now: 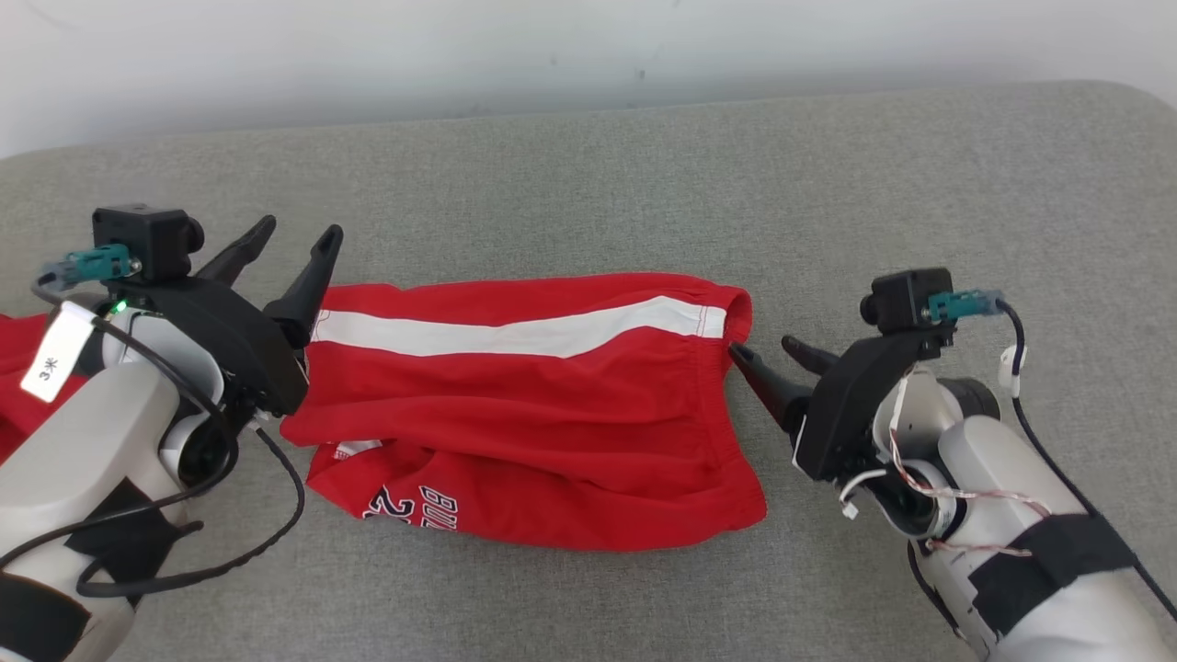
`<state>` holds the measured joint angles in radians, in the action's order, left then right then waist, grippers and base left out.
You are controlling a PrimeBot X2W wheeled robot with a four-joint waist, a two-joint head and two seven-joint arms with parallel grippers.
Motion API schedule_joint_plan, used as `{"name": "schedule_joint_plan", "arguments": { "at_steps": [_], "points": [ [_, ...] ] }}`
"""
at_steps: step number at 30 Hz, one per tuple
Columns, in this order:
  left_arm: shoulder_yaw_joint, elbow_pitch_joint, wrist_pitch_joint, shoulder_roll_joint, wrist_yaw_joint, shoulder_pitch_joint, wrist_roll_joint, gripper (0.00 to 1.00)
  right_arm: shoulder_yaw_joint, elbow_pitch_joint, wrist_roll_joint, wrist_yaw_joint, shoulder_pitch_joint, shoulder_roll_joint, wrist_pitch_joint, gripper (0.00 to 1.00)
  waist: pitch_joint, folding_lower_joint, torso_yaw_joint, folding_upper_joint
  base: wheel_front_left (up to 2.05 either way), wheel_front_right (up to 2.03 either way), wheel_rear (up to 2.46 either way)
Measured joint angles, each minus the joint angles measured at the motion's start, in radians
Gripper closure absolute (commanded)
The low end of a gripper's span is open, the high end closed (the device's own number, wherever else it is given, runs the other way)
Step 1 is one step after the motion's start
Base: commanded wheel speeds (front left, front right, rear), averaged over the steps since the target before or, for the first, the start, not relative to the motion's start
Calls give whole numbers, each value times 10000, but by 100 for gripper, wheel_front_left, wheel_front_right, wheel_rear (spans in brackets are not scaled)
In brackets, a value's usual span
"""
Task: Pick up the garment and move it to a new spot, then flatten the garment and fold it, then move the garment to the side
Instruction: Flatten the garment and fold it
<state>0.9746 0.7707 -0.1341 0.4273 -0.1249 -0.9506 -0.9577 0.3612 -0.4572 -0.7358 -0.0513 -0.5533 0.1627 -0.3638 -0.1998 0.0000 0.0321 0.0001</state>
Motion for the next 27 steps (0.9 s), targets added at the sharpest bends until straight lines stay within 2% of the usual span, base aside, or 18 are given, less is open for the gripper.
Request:
{"name": "schedule_joint_plan", "arguments": {
  "at_steps": [5,10,18,27],
  "points": [
    [-441,157,2,-21,0,-64,-729,0,219,-575,104,44,-691,-178,-251,0,-32,0,106,0,0,0,0],
    [-240,211,665,33,0,-262,-859,0,424,-999,192,88,-1354,-401,-541,0,-112,0,130,-1,0,0,0],
    [470,261,2136,117,0,-607,-1204,0,725,-1988,313,222,-2243,-570,-1032,0,-419,0,143,0,0,0,0],
    [815,1106,3994,209,0,-680,-1526,0,1055,-2976,359,339,-3082,-802,-1486,0,-710,1,9,0,0,0,0]
  ]
}}
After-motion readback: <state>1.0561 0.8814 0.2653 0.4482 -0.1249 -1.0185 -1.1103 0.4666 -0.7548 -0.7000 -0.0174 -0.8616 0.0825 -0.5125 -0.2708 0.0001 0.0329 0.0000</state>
